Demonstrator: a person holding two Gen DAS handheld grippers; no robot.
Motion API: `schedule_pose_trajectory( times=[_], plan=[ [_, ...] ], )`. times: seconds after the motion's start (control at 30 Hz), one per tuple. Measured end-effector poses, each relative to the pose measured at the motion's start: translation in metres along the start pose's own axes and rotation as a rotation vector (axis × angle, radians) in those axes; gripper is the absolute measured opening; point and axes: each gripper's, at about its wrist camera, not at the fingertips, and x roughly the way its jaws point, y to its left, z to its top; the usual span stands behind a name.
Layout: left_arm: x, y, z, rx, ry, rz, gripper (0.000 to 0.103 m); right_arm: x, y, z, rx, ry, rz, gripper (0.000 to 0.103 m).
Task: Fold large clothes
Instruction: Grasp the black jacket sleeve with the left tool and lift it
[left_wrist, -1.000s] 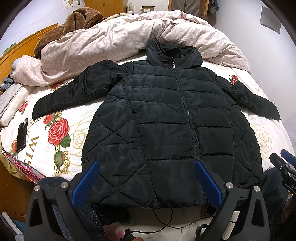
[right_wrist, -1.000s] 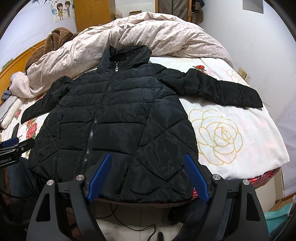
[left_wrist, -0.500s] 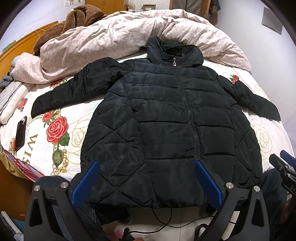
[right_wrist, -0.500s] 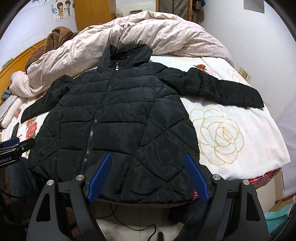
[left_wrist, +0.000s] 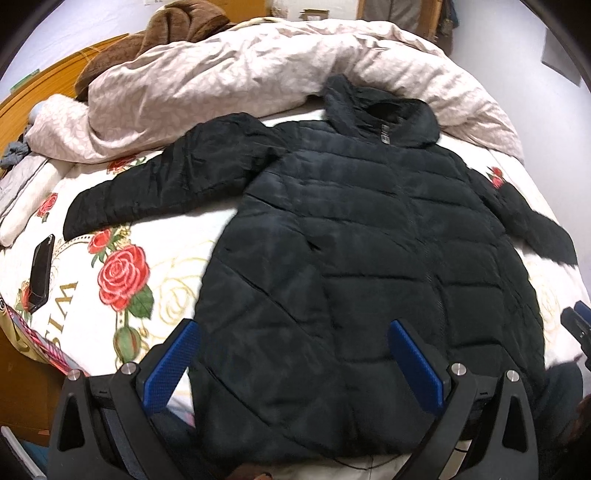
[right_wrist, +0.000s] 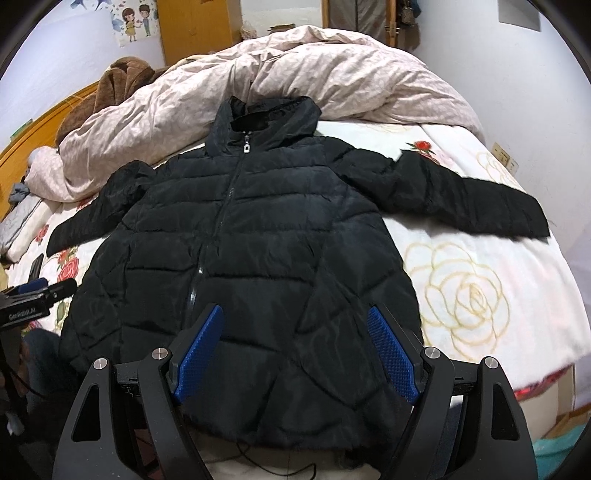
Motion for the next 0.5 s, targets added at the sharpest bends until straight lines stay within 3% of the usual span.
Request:
schedule_pose_trajectory(
  times=[0.13,0.33,0.5],
  plan=[
    [0.021,0.037,0.021,-0.118,0.014,0.003,0.103,0.019,0.008,0.018,-0.033,0.008,0.005,0.080],
    [0.046,0.087,0.055,-0.182,-0.034,0.093,0.103,0.052,0.020,0.043,-0.083,0.022,0.005,0.080],
    [0.072,0.134,0.074,-0.280,-0.030,0.091,0.103,0.076,0.027,0.055,-0.101,0.040,0.011,0.080]
  ],
)
